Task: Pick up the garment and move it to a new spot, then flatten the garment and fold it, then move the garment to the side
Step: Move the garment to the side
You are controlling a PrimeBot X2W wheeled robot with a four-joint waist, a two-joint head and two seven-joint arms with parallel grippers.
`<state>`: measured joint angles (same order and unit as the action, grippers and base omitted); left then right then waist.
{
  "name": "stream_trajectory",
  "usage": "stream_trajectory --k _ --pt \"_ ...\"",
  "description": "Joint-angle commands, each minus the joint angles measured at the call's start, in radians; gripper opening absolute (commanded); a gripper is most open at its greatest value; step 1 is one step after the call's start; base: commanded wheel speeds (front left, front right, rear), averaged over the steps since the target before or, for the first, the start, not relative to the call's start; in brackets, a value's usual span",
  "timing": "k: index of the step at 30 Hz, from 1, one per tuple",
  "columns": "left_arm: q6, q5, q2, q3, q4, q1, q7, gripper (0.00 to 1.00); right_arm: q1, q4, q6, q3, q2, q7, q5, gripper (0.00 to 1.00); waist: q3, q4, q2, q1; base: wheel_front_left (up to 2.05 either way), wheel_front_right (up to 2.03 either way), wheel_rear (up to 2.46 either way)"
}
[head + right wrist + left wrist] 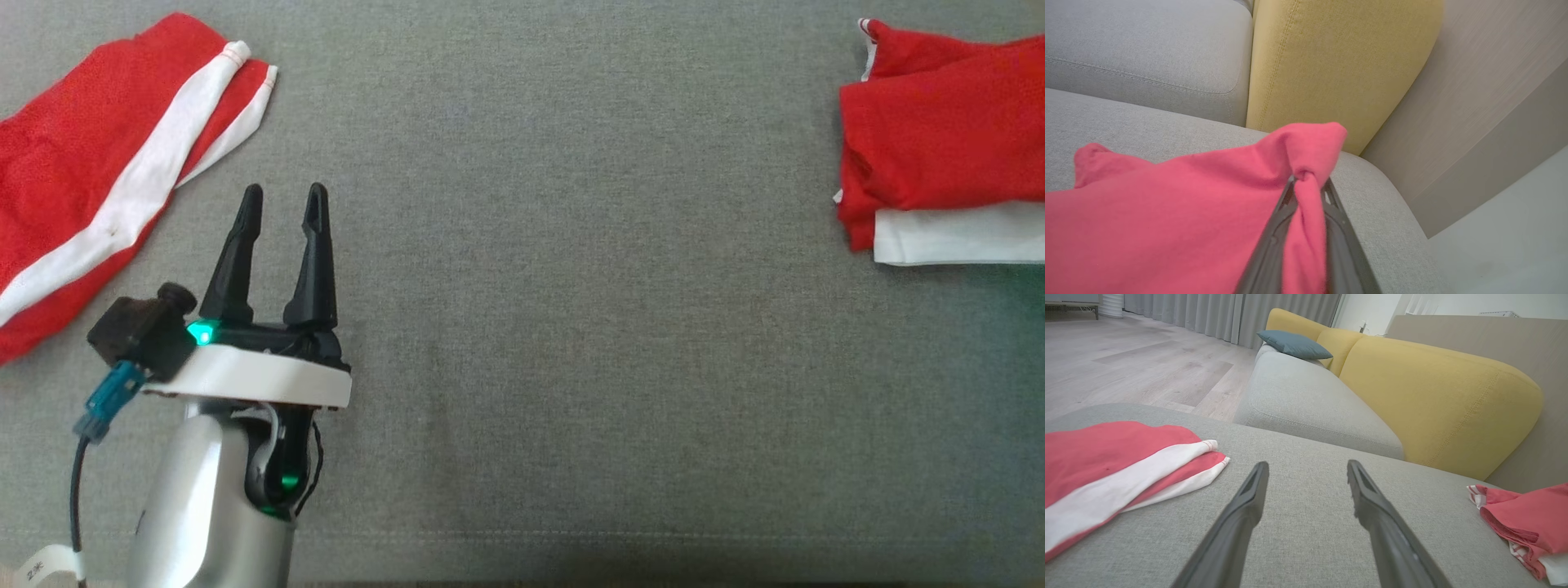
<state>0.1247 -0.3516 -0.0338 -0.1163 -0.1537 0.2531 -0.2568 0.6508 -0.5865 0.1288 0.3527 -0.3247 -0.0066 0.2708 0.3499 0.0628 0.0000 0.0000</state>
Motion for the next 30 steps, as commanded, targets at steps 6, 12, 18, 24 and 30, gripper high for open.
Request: stream_trajectory --k 6,12,18,24,30 --pt "0.006 0.008 -0.016 0.028 0.034 0.025 -0.005 1.0 0.032 0.051 0.002 -0.013 -0.012 0.006 -0.058 1.0 0.0 -0.002 0.0 0.0 0.0 0.0 0.0" --pt "0.006 0.007 -0.016 0.025 0.023 0.021 -0.005 1.0 0.034 0.087 0.002 -0.03 0.012 -0.017 -0.08 1.0 -0.024 -0.006 0.0 0.0 0.0 0.0 0.0" --pt "0.006 0.008 -0.016 0.028 0.017 0.011 -0.005 1.0 0.013 0.117 0.002 -0.073 0.069 -0.059 -0.106 1.0 -0.07 -0.008 0.0 0.0 0.0 0.0 0.0" --pt "0.006 0.012 -0.016 0.045 0.02 -0.015 -0.005 1.0 -0.047 0.135 0.002 -0.144 0.164 -0.101 -0.148 1.0 -0.141 -0.013 0.0 0.0 0.0 0.0 0.0" --pt "0.006 0.01 -0.016 0.066 0.027 -0.053 -0.005 1.0 -0.136 0.151 0.002 -0.206 0.246 -0.156 -0.205 1.0 -0.215 -0.017 0.0 0.0 0.0 0.0 0.0"
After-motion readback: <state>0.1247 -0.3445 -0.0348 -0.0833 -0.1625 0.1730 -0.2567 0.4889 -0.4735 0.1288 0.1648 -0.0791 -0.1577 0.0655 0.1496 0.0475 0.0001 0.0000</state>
